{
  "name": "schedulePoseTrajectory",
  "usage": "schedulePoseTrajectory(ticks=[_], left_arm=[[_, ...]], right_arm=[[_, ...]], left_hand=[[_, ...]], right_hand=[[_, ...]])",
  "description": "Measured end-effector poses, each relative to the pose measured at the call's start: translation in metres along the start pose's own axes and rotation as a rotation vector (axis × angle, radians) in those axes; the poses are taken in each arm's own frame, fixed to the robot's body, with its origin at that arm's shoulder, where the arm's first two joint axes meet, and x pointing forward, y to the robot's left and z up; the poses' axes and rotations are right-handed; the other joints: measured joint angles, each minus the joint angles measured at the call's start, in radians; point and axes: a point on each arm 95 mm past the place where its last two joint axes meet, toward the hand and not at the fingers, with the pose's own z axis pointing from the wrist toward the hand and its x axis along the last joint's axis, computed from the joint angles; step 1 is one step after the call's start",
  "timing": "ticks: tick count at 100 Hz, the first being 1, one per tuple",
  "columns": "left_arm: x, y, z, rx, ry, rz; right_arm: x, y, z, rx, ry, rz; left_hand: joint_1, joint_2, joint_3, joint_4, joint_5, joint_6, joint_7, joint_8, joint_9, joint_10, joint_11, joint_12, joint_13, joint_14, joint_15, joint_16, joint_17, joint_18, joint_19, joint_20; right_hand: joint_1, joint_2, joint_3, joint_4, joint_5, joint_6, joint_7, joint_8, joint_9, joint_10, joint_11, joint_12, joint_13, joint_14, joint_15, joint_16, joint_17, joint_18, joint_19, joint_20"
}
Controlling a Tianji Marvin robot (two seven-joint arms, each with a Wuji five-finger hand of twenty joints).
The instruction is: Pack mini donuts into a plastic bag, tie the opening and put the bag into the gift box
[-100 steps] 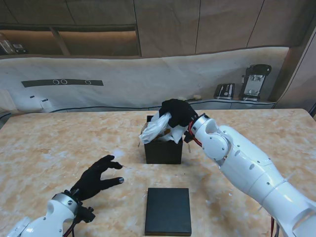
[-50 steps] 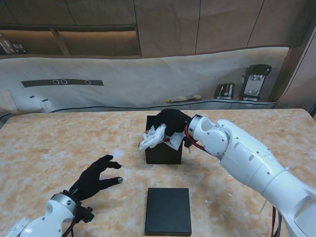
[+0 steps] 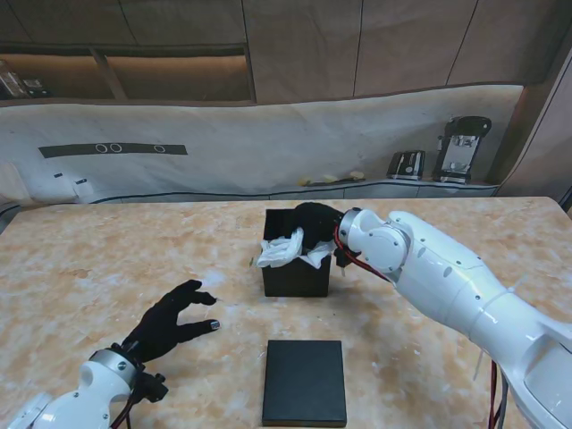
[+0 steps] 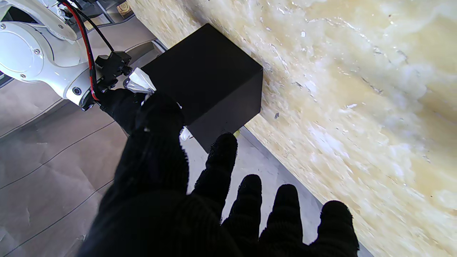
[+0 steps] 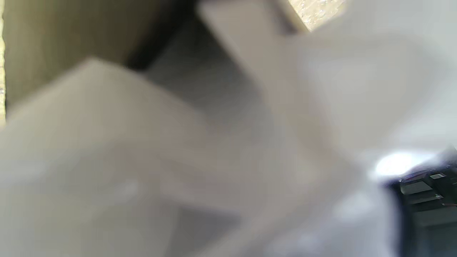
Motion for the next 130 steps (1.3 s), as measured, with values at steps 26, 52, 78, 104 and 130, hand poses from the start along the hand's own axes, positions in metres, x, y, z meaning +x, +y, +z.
schedulePoseTrajectory(ticks=[26,52,78,104,130], left_arm=[[0.000,-0.001,0.000,0.000,-0.002,0.002],[0.000,-0.003,0.002,0.000,-0.002,0.003],[-0.002,-0.004,0.002,0.004,-0.004,0.005],[-0.002,-0.004,0.002,0.007,-0.004,0.007],[-0.002,-0.005,0.002,0.026,-0.001,0.009]], right_arm=[[-0.002,-0.003,0.006,0.073,-0.007,0.017],[-0.002,-0.002,0.009,0.116,-0.020,-0.066],[-0.002,-0.004,0.010,0.123,-0.030,-0.118],[0.000,0.001,0.007,0.152,-0.047,-0.153],[0.006,0.009,-0.005,0.127,-0.068,-0.130]], left_hand=[[0.012,0.000,0.000,0.000,0.000,0.000,0.000,0.000,0.000,0.000,0.000,0.000,0.000,0.000,0.000,0.000,0.000,0.000,0.000,0.000],[0.012,0.000,0.000,0.000,0.000,0.000,0.000,0.000,0.000,0.000,0.000,0.000,0.000,0.000,0.000,0.000,0.000,0.000,0.000,-0.003],[0.012,0.000,0.000,0.000,0.000,0.000,0.000,0.000,0.000,0.000,0.000,0.000,0.000,0.000,-0.001,0.000,0.000,0.000,0.000,-0.008],[0.012,0.000,0.000,0.000,0.000,0.000,0.000,0.000,0.000,0.000,0.000,0.000,-0.001,0.000,-0.014,0.000,0.000,0.000,0.000,-0.009],[0.012,0.000,0.000,0.000,-0.001,0.000,0.000,0.000,0.000,0.000,0.000,0.000,-0.001,0.000,-0.026,0.000,0.001,0.000,-0.009,-0.023]], right_hand=[[0.000,0.000,-0.001,0.000,0.000,0.000,-0.002,-0.035,0.000,0.000,-0.013,0.000,0.000,0.000,-0.021,0.000,-0.008,0.002,-0.002,-0.013],[-0.045,0.012,-0.076,0.042,-0.056,-0.027,0.005,-0.195,-0.069,0.001,-0.074,0.002,-0.091,0.000,-0.138,0.013,-0.124,-0.003,-0.064,0.077],[-0.097,0.104,-0.131,0.059,-0.128,-0.067,0.003,-0.255,-0.265,0.011,-0.136,-0.006,-0.256,-0.040,-0.230,0.011,-0.296,-0.050,-0.149,0.119],[-0.183,0.168,-0.230,0.123,-0.343,-0.086,-0.184,-0.298,-0.570,0.032,-0.245,-0.283,-0.537,-0.066,-0.432,-0.169,-0.605,-0.056,-0.361,0.119],[-0.323,0.189,-0.235,0.165,-0.589,-0.046,-0.399,-0.319,-0.718,0.056,-0.311,-0.357,-0.657,-0.072,-0.627,-0.285,-0.782,0.000,-0.580,0.051]])
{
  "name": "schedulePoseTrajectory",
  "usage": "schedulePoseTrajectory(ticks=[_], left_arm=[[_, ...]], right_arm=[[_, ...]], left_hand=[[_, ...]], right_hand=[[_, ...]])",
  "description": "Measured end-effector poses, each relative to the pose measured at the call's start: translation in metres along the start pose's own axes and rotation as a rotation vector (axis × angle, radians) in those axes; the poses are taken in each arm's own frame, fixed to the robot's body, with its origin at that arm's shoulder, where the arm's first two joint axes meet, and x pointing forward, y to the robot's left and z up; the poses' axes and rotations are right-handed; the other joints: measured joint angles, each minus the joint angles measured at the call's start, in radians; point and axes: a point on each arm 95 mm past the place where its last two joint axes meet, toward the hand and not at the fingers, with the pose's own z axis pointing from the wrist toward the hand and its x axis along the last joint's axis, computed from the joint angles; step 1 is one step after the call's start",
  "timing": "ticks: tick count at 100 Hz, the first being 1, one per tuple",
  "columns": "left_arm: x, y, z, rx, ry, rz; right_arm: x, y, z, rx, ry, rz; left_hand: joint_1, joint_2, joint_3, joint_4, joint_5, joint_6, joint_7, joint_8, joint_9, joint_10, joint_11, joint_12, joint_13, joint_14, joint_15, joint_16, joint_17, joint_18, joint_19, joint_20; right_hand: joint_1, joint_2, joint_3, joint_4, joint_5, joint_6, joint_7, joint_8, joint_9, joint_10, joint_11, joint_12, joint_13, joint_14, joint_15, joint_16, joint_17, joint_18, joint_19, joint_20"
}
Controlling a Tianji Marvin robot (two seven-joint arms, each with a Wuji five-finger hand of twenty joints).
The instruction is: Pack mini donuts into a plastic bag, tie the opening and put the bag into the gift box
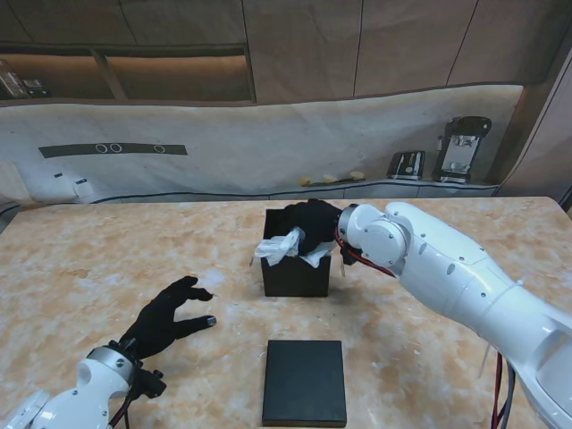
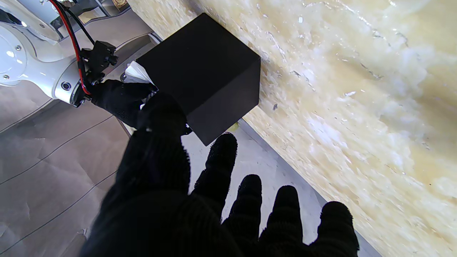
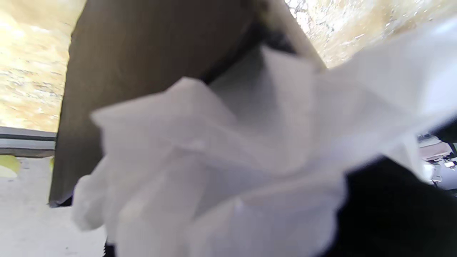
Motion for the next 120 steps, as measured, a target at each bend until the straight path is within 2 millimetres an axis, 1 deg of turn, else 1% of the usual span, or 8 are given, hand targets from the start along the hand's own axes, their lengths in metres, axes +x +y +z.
schedulePoseTrajectory(ticks=[6,24,48,63,73,89,101,120], left_arm=[[0.000,0.000,0.000,-0.001,0.002,0.000],[0.001,0.001,0.000,-0.006,0.009,-0.003],[0.001,0.003,-0.001,-0.010,0.012,-0.006],[0.001,0.004,-0.001,-0.013,0.015,-0.008],[0.002,0.004,-0.001,-0.013,0.018,-0.010],[0.002,0.005,-0.002,-0.012,0.020,-0.013],[0.002,0.006,-0.002,-0.013,0.023,-0.016],[0.002,0.007,-0.002,-0.013,0.022,-0.021]], right_arm=[[0.001,0.002,-0.004,0.022,-0.006,0.007],[-0.001,0.007,-0.014,0.006,-0.009,0.041],[0.000,0.013,-0.029,-0.071,-0.003,0.099],[0.003,0.022,-0.041,-0.146,-0.010,0.130],[0.006,0.024,-0.050,-0.252,-0.009,0.140],[0.010,0.025,-0.066,-0.403,0.022,0.065],[0.022,0.024,-0.072,-0.422,0.067,0.132],[0.033,0.022,-0.072,-0.412,0.116,0.176]], left_hand=[[0.000,0.000,0.000,0.000,0.000,0.000,0.000,0.000,0.000,0.000,0.000,0.000,0.000,0.000,0.000,0.000,0.001,0.000,-0.002,-0.003],[0.000,0.000,0.000,0.000,0.000,-0.001,0.000,0.000,0.000,0.000,0.000,0.000,0.000,0.000,-0.001,0.000,0.001,0.000,-0.002,-0.010],[0.000,0.000,0.000,0.000,0.000,-0.001,0.000,0.000,0.000,0.000,0.000,0.000,0.000,0.000,-0.001,0.000,0.001,0.000,-0.002,-0.010],[0.000,0.000,0.000,0.000,0.000,-0.001,0.000,0.000,0.000,0.000,0.000,0.000,0.000,0.000,-0.001,0.000,0.001,0.000,-0.002,-0.010],[0.000,0.000,0.000,0.000,0.000,-0.001,0.000,0.000,0.000,0.000,0.000,0.000,0.000,0.000,-0.001,0.000,0.001,0.000,-0.002,-0.010],[0.000,0.000,0.000,0.000,0.000,-0.001,0.000,0.000,0.000,0.000,0.000,0.000,0.000,0.000,-0.001,0.000,0.001,0.000,-0.002,-0.010],[0.000,0.000,0.000,0.000,0.000,-0.003,0.000,0.000,0.000,0.000,0.000,0.000,0.000,0.000,-0.001,0.000,0.001,0.000,-0.002,-0.010],[0.000,0.000,0.000,0.000,0.000,-0.004,0.000,0.000,0.000,0.000,0.000,0.000,0.000,0.000,-0.001,0.000,0.001,0.000,-0.002,-0.010]], right_hand=[[-0.033,-0.001,-0.012,0.010,-0.047,0.017,-0.023,-0.021,-0.014,0.005,-0.029,-0.052,-0.011,0.000,-0.031,-0.014,-0.012,0.010,-0.054,-0.013],[-0.125,-0.001,-0.051,0.048,-0.164,0.048,-0.116,-0.073,-0.038,0.011,-0.098,-0.050,-0.023,0.000,-0.132,-0.067,-0.033,0.026,-0.214,-0.016],[-0.179,0.014,-0.162,0.046,-0.232,0.045,-0.165,-0.129,-0.042,0.014,-0.167,-0.097,-0.024,0.000,-0.184,-0.102,-0.033,0.086,-0.433,-0.096],[-0.200,0.052,-0.191,0.046,-0.224,0.078,-0.126,-0.125,-0.016,0.022,-0.115,-0.092,0.030,0.000,-0.179,-0.102,0.068,0.101,-0.480,-0.120],[-0.167,0.050,-0.163,0.038,-0.114,0.148,-0.026,-0.035,0.138,0.025,-0.032,-0.091,0.176,0.011,-0.109,-0.101,0.210,0.108,-0.397,-0.120],[-0.017,-0.064,-0.023,0.035,0.156,0.202,0.151,0.080,0.442,0.029,0.107,0.055,0.465,0.065,0.112,0.019,0.487,0.108,-0.023,-0.156],[0.140,-0.168,-0.024,-0.052,0.264,0.144,0.434,-0.090,0.645,0.030,0.150,0.156,0.667,0.087,0.218,0.092,0.670,0.101,0.128,-0.173],[0.185,-0.179,-0.035,-0.053,0.336,0.112,0.507,-0.198,0.760,0.030,0.066,0.164,0.812,0.095,0.162,0.094,0.800,0.110,0.128,-0.220]])
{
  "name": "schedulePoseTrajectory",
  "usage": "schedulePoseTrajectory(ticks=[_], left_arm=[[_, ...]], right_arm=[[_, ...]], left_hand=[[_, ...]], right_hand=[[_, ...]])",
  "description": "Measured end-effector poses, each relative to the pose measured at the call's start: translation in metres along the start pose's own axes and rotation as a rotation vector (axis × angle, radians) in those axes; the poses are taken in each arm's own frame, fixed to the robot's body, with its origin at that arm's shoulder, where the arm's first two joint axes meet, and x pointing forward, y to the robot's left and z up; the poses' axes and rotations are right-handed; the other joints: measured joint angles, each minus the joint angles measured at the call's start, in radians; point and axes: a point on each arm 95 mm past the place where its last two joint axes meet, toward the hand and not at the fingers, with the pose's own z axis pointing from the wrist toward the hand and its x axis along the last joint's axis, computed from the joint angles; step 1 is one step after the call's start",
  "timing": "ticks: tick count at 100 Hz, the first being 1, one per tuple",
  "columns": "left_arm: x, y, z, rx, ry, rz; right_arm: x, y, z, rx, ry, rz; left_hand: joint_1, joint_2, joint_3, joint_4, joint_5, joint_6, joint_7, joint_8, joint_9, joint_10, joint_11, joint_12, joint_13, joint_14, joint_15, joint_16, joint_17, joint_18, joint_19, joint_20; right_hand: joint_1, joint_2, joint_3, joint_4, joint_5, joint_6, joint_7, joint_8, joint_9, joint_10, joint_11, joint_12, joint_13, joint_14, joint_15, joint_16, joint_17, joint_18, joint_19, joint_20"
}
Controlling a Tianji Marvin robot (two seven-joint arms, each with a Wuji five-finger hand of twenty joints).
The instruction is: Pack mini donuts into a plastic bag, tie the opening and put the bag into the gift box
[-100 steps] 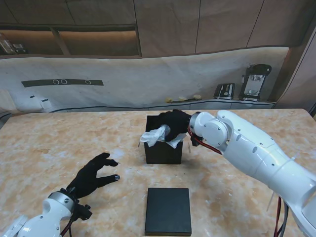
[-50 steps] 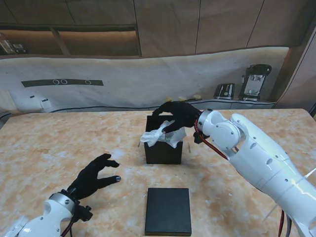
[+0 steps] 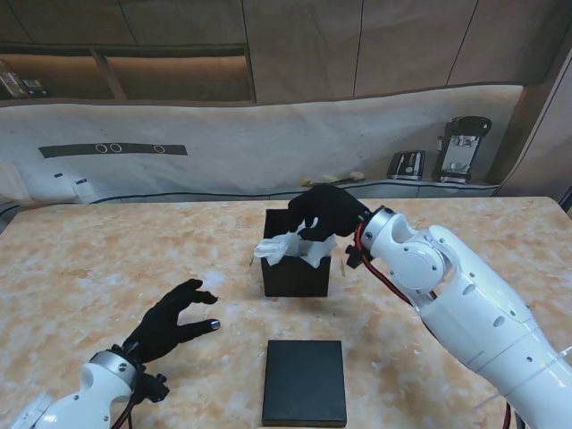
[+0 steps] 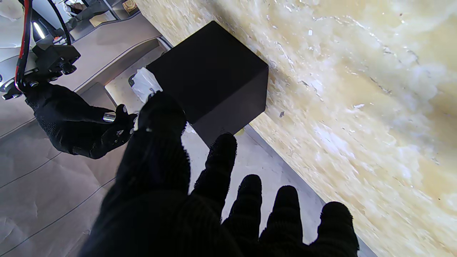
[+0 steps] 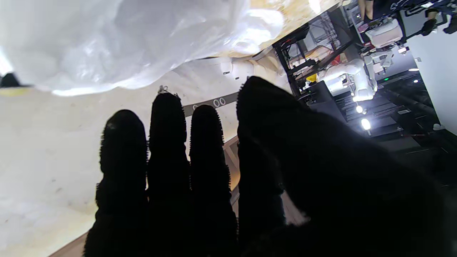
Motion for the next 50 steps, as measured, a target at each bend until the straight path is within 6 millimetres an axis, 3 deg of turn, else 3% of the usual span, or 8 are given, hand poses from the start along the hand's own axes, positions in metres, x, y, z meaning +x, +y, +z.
schedulePoseTrajectory(ticks=[18,50], left_arm=[[0.000,0.000,-0.001,0.000,-0.001,0.001],[-0.002,0.000,-0.001,-0.004,-0.010,0.002]], right_arm=[[0.003,-0.012,0.009,0.080,0.014,0.004],[-0.021,-0.030,0.027,0.147,-0.051,0.003]], left_hand=[[0.000,0.000,0.000,0.000,0.000,0.000,0.000,0.000,0.000,0.000,0.000,0.000,0.000,0.000,-0.001,0.000,0.000,0.000,0.000,0.000],[0.010,0.000,-0.001,0.000,0.000,0.000,0.000,0.000,0.000,0.000,0.000,0.000,0.000,0.000,-0.001,0.000,0.000,0.000,0.000,0.000]], right_hand=[[0.000,0.000,-0.002,0.000,0.022,0.000,0.000,-0.022,0.036,-0.008,-0.029,-0.001,0.035,-0.002,-0.060,0.000,0.019,0.000,-0.038,-0.023],[0.001,0.000,0.000,0.000,0.060,-0.002,0.011,-0.047,0.076,-0.017,-0.053,-0.014,0.061,-0.002,-0.073,-0.002,0.044,-0.001,-0.047,-0.044]])
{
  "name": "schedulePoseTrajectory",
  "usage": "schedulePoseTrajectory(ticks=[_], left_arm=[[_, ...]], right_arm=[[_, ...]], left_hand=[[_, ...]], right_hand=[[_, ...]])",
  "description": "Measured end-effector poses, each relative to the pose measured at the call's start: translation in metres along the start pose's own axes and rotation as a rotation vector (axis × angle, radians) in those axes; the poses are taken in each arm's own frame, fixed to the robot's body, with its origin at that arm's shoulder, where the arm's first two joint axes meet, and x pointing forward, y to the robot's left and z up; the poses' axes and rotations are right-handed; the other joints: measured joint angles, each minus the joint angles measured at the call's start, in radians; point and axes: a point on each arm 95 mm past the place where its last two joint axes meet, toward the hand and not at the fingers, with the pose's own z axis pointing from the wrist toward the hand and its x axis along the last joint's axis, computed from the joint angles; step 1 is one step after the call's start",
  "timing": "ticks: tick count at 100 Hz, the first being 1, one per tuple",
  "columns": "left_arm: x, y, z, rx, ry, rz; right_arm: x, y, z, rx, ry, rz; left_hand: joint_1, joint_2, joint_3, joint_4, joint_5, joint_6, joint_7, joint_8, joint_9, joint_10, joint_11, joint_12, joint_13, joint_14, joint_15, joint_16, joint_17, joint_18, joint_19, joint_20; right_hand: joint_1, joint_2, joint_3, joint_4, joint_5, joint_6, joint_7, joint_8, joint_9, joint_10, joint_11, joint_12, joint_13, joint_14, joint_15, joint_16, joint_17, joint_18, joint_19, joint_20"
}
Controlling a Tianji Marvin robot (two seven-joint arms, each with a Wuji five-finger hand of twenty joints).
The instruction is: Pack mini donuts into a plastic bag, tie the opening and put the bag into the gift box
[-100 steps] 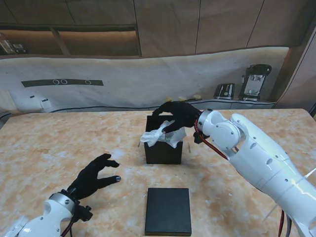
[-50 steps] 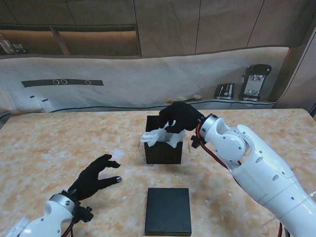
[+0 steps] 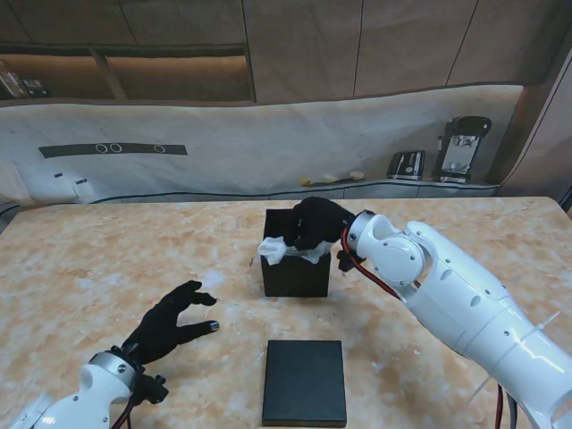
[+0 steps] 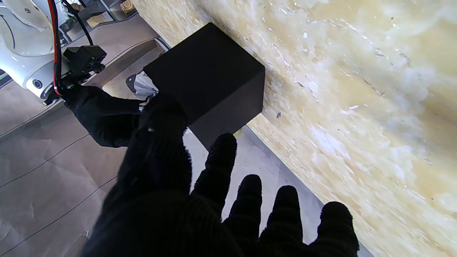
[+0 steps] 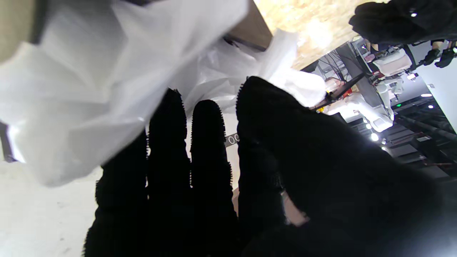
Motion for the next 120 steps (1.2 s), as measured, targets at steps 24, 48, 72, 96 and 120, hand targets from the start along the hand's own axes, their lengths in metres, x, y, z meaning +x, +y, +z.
schedulePoseTrajectory(ticks=[24,48,72,96,120], left_arm=[[-0.001,-0.002,0.000,0.001,-0.012,0.001],[-0.002,-0.003,0.001,-0.002,-0.014,0.001],[-0.002,-0.005,0.000,0.000,-0.015,0.005],[-0.002,-0.005,0.001,0.001,-0.012,0.007],[-0.002,-0.005,0.001,0.005,-0.012,0.008]], right_arm=[[-0.013,-0.005,0.014,0.047,-0.029,-0.011],[-0.022,-0.010,0.028,0.103,-0.048,-0.025],[-0.028,-0.015,0.035,0.179,-0.061,-0.040],[-0.029,-0.019,0.039,0.258,-0.053,-0.072],[-0.028,-0.018,0.041,0.290,-0.027,-0.105]], left_hand=[[0.000,0.001,0.000,0.000,0.000,0.000,0.000,0.000,0.000,0.000,-0.001,0.000,0.000,0.000,0.000,0.000,0.000,0.000,0.000,0.000],[0.000,0.001,0.000,0.000,0.000,0.000,0.000,0.000,0.000,0.000,-0.001,0.000,0.000,0.000,-0.001,0.000,0.000,0.000,0.000,0.000],[0.000,0.011,0.000,0.000,0.000,0.000,0.000,0.000,0.000,0.000,-0.001,0.000,0.000,0.000,-0.001,0.000,0.000,0.000,0.000,0.000],[0.000,0.011,0.000,0.000,0.000,0.000,0.000,0.000,0.000,0.000,-0.001,0.000,0.000,0.000,-0.012,0.000,0.000,0.000,0.000,0.000],[0.000,0.011,0.000,0.000,0.000,0.000,0.000,0.000,0.000,0.000,-0.001,0.000,0.000,0.000,-0.012,0.000,0.000,0.000,0.000,0.000]], right_hand=[[0.000,0.000,0.001,0.000,0.000,0.000,0.001,-0.013,0.000,-0.006,-0.006,0.004,-0.001,-0.006,-0.029,0.000,-0.015,-0.003,-0.027,-0.013],[0.000,0.001,0.012,0.000,-0.005,0.000,0.001,-0.026,0.000,-0.009,-0.015,0.006,-0.003,-0.008,-0.043,-0.002,-0.027,-0.004,-0.036,-0.023],[0.000,0.012,0.013,0.000,-0.006,0.003,0.001,-0.049,-0.011,-0.013,-0.023,0.003,-0.015,-0.011,-0.065,-0.013,-0.046,-0.014,-0.050,-0.032],[0.000,0.012,0.013,0.000,-0.009,0.003,0.001,-0.051,-0.014,-0.015,-0.027,0.003,-0.017,-0.017,-0.065,-0.015,-0.069,-0.016,-0.061,-0.033],[0.000,0.011,0.024,0.000,-0.021,0.004,-0.001,-0.061,-0.071,-0.020,-0.020,0.006,-0.059,-0.031,-0.082,-0.025,-0.112,-0.029,-0.076,-0.033]])
